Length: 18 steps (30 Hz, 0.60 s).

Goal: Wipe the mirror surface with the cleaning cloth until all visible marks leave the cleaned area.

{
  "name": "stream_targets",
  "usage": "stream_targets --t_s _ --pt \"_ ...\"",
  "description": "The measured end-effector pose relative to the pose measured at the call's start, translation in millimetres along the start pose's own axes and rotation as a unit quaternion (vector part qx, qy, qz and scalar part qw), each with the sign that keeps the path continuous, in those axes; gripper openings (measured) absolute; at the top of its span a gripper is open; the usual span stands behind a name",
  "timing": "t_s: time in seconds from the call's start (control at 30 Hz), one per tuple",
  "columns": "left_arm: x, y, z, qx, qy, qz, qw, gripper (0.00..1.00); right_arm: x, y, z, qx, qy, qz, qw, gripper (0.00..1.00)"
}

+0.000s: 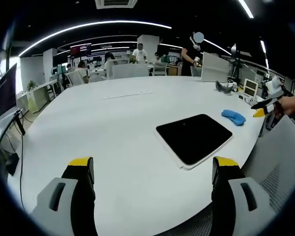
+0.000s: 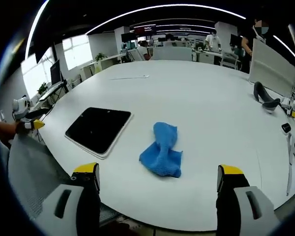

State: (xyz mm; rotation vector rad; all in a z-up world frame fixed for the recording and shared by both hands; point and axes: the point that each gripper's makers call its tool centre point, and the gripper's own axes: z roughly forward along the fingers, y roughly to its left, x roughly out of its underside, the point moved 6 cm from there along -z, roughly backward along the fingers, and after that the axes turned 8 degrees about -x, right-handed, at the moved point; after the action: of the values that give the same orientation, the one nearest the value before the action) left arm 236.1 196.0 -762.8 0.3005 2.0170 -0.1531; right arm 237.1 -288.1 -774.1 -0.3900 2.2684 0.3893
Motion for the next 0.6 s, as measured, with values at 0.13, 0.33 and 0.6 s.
stream_targets --t_s 0.13,0.33,0.6 --pt "0.7 -1.2 1 0.002 0.0 0.006 1.0 0.99 0.1 -9 -1 0.01 -0.004 0.015 0.9998 0.97" --pt "2.6 -2.1 1 0.006 0.009 -0.002 0.9999 0.99 0.8 -18 -4 0.024 -0.013 0.026 0.9993 0.97" --pt "7.0 -6.0 1 0.018 0.026 -0.018 0.9993 0.99 3.8 -14 -1 0.013 -0.001 0.007 0.9999 0.98"
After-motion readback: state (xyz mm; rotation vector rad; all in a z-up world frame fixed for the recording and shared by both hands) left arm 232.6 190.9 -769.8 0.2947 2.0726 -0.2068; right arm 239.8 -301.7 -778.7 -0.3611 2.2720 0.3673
